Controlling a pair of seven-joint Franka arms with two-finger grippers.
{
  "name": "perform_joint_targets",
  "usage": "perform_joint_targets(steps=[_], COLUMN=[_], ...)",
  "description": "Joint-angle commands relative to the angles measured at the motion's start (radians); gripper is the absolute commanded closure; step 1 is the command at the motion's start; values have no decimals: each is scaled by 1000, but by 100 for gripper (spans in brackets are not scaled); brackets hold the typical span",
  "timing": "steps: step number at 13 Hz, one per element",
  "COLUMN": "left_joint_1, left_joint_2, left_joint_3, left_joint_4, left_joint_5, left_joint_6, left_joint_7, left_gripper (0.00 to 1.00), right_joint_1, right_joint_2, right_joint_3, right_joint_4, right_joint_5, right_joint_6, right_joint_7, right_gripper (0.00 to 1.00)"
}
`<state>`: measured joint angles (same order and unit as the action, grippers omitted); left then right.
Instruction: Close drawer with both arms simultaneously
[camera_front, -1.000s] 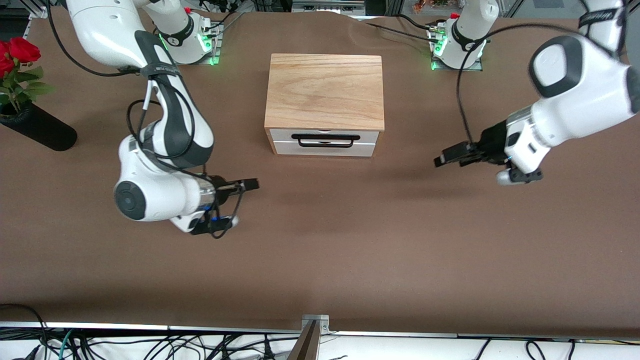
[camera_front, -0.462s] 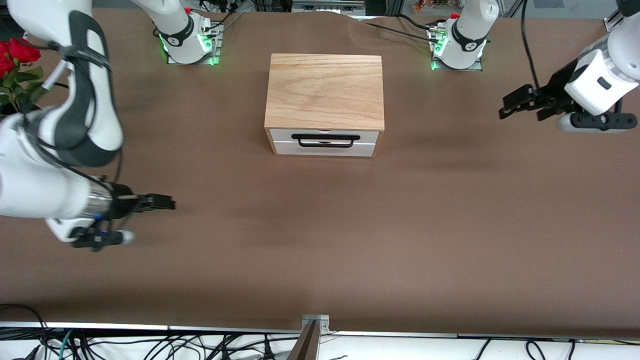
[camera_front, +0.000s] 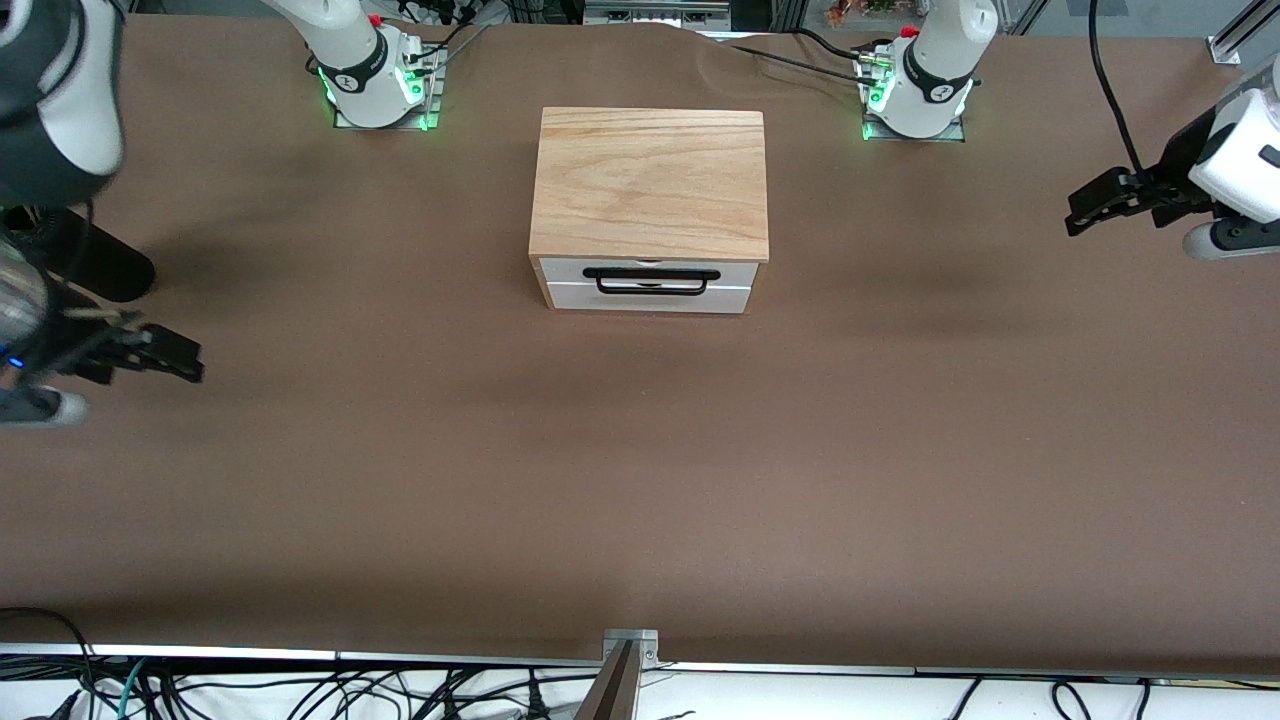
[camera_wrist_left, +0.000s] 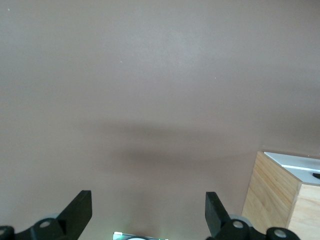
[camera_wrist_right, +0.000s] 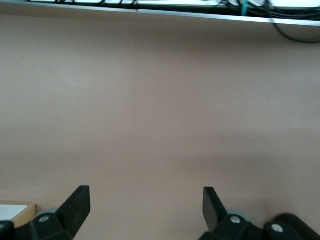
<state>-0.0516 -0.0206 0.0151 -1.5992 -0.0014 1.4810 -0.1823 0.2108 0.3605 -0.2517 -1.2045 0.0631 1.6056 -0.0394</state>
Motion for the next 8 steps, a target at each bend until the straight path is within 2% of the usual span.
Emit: perform_joint_targets(steps=[1, 2, 5, 6, 8], left_joint_1=[-13, -13, -13, -13, -11], left_joint_2=[16, 19, 22, 22, 24], left_joint_3=[2, 2, 0, 0, 0], left_joint_4=[24, 21, 13, 12, 12], left_joint_5=[24, 24, 24, 24, 18], left_joint_6=[36, 48, 67, 70, 70], left_joint_7=[-14, -14, -13, -13, -11], left_gripper=[0, 0, 0, 0, 0], right_joint_1=[-39, -54, -165, -168, -175], right_joint_2=[-90, -97, -138, -155, -214], right_joint_3=[15, 34, 164, 170, 175], right_joint_4=[-75, -78, -98, -102, -192], right_joint_5=[-16, -35, -101, -97, -100], right_joint_6=[-63, -88, -84, -88, -81], right_joint_7=[6, 6, 1, 0, 1], right_gripper=[0, 0, 0, 0, 0])
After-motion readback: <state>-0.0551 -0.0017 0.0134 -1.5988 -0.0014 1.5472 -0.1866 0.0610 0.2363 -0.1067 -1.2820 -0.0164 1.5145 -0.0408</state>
